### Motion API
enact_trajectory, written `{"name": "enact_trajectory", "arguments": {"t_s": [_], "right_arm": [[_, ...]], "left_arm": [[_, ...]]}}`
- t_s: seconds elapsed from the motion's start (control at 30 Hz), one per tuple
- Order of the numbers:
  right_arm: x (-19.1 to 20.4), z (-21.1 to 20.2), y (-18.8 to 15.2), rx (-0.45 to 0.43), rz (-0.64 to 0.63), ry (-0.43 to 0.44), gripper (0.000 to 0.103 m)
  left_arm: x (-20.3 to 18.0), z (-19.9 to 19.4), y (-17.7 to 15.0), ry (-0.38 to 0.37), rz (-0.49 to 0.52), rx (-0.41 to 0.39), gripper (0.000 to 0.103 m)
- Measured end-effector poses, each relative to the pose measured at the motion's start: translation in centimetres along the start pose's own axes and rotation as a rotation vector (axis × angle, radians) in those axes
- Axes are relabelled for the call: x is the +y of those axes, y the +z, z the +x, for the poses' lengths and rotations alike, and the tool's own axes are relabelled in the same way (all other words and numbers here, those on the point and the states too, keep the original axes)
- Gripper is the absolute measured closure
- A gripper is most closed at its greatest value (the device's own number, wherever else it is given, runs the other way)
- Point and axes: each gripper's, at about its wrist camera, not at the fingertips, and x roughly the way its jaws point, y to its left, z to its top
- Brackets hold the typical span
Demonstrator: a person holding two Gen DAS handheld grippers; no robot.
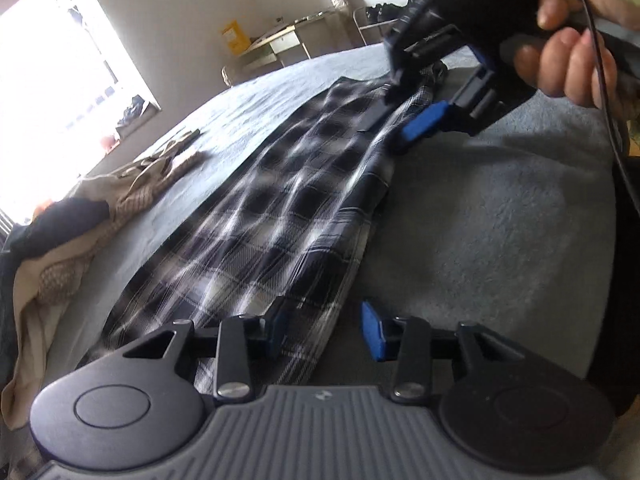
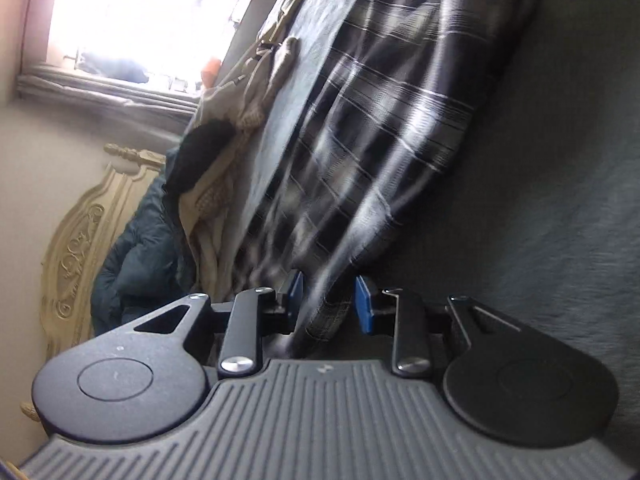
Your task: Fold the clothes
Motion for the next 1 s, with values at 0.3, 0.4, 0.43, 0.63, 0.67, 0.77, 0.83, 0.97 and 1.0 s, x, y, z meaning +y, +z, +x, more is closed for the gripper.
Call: {"name": "enact_trajectory", "arguments": {"t_s": [0.3, 0.4, 0.43, 0.63, 0.67, 0.77, 0.83, 0.97, 1.0], "right_arm": [[0.4, 1.2, 1.8, -0.025, 0.042, 0.117, 0.075], [-0.1, 1.9, 2.3, -0.025, 0.027, 0.116, 0.075], [-0.2, 2.1, 2.4, -0.022, 0.015, 0.105, 0.075], [2.4, 1.2, 0.6, 0.013, -0.343, 0.057, 0.075], [3.4, 1.0, -0.4, 0.031, -0.449, 0.06, 0.075], [6.2, 1.5, -4.2, 0.078, -0.808, 0.01, 0.075], [7.7, 2.6, -7.4, 0.11, -1.075, -0.04, 0.075], [9.4, 4.8, -13.2, 0.187, -1.524, -0.079, 0.076], [9.6, 5.3, -14.2, 0.201, -1.604, -0.086, 0.076]], "left_arm": [[3.2, 0.4, 0.7, -0.042, -0.136, -0.025, 0.061], [4.6, 1.2, 0.4, -0.08, -0.216, 0.008, 0.079], [5.1, 1.5, 0.1, -0.096, -0.25, 0.016, 0.085], [9.9, 2.6, -1.0, -0.208, -0.505, 0.022, 0.094], [10.5, 2.8, -1.2, -0.22, -0.53, 0.025, 0.094], [11.9, 3.5, -1.6, -0.253, -0.586, 0.038, 0.095], [12.6, 3.9, -1.9, -0.278, -0.615, 0.045, 0.094], [13.7, 4.3, -2.1, -0.295, -0.641, 0.056, 0.085], [14.0, 4.2, -2.1, -0.292, -0.644, 0.057, 0.081]]}}
